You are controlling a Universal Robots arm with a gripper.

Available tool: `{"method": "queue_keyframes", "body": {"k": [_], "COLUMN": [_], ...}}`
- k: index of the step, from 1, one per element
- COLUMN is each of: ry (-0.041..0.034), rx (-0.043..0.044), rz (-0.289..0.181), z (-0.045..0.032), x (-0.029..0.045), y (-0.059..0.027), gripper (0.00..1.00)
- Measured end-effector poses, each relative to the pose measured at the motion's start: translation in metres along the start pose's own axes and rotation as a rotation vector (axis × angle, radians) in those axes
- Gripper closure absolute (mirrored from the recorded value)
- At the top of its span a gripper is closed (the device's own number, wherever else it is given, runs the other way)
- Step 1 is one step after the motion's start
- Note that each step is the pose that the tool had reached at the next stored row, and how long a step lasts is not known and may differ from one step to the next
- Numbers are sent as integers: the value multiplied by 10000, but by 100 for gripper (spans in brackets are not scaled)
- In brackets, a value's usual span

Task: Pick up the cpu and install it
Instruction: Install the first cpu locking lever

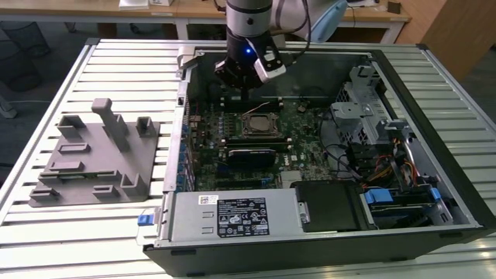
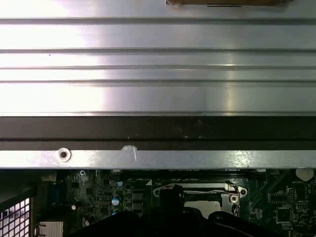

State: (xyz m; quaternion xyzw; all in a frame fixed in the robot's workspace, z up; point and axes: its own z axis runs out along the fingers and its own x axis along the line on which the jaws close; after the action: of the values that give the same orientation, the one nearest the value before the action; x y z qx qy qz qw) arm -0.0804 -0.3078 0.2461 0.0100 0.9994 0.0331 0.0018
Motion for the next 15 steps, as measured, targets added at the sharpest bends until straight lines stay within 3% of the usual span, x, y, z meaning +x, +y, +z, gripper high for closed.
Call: {"method": "queue_keyframes", "body": {"k": [9, 15], "ry": [0, 0], "rx": [1, 0], "rz": [0, 0], "z": [81, 95], "x": [-103, -123], "y": [3, 5], "gripper": [89, 89]}}
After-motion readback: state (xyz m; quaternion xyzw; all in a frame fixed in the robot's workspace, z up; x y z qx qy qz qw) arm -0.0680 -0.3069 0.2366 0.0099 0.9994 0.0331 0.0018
